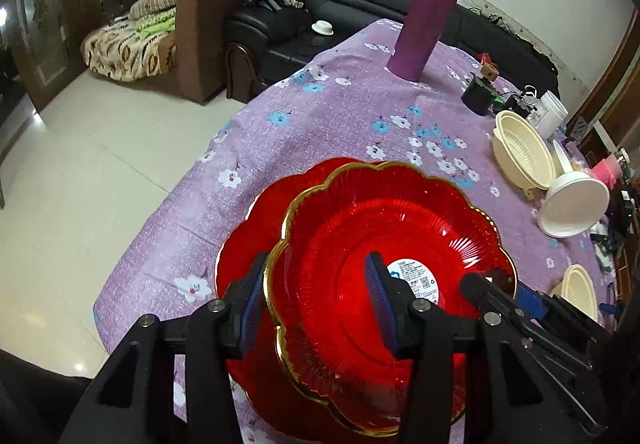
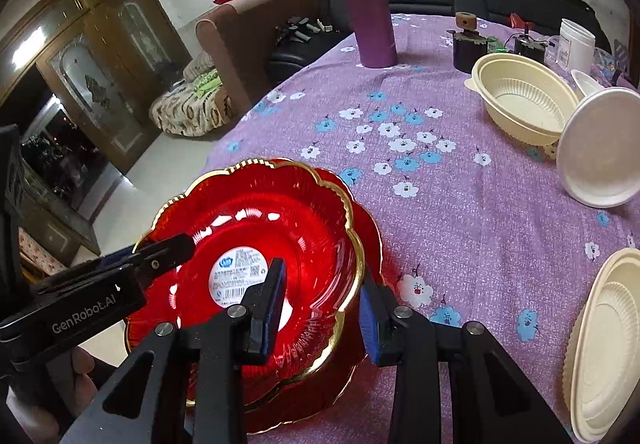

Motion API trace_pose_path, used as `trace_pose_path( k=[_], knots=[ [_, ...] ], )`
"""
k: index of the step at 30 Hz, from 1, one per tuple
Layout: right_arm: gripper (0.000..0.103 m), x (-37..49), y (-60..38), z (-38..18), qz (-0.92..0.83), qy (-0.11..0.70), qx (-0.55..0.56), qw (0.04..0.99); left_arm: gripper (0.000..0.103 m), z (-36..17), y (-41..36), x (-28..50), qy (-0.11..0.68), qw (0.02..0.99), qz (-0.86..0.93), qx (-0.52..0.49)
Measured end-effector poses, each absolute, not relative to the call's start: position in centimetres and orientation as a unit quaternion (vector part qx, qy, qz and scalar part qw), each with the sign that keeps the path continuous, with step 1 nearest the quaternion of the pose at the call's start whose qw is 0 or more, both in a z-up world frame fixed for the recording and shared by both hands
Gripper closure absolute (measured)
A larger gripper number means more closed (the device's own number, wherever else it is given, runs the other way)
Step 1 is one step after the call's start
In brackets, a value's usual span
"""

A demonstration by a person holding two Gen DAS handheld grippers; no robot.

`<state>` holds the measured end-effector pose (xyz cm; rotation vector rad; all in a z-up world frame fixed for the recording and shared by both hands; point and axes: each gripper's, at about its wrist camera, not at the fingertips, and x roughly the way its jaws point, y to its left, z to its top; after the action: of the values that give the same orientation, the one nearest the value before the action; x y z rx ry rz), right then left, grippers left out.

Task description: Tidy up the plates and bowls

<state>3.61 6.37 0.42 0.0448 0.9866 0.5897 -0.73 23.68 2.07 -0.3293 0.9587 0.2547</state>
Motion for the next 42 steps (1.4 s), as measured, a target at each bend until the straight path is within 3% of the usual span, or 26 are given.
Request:
trace_pose_path(
  k=[6,8,12,21,31,42],
  knots=[
    [0.065,3.0,7.0,0.0,0.275,0.451,0.001,0.849,0.053,1.6,23.1,-0.6,0.454,0.871,0.117,-0.149],
    [0.059,2.9,6.9,0.1,0.274,0.443,0.001,0.853,0.052,1.6,23.2,-0.9,0.456,0.868,0.111,-0.164],
    [0.04,2.4,6.2,1.1,0.281,0.419,0.014,0.863,0.041,2.8,23.1,-2.7,0.43,0.877,0.129,-0.171],
    [0.028,-1.5,1.4,3.1,0.289,0.363,0.026,0.885,0.014,6.0,18.7,-7.5,0.366,0.907,0.152,-0.14],
    [0.024,-3.9,-10.5,2.1,0.216,0.354,0.128,0.901,0.014,5.4,10.9,-7.1,0.378,0.914,0.077,-0.124],
    [0.023,-4.4,-16.7,1.8,0.153,0.345,0.144,0.915,0.014,3.7,4.1,-5.8,0.406,0.911,0.028,-0.067]
  ],
)
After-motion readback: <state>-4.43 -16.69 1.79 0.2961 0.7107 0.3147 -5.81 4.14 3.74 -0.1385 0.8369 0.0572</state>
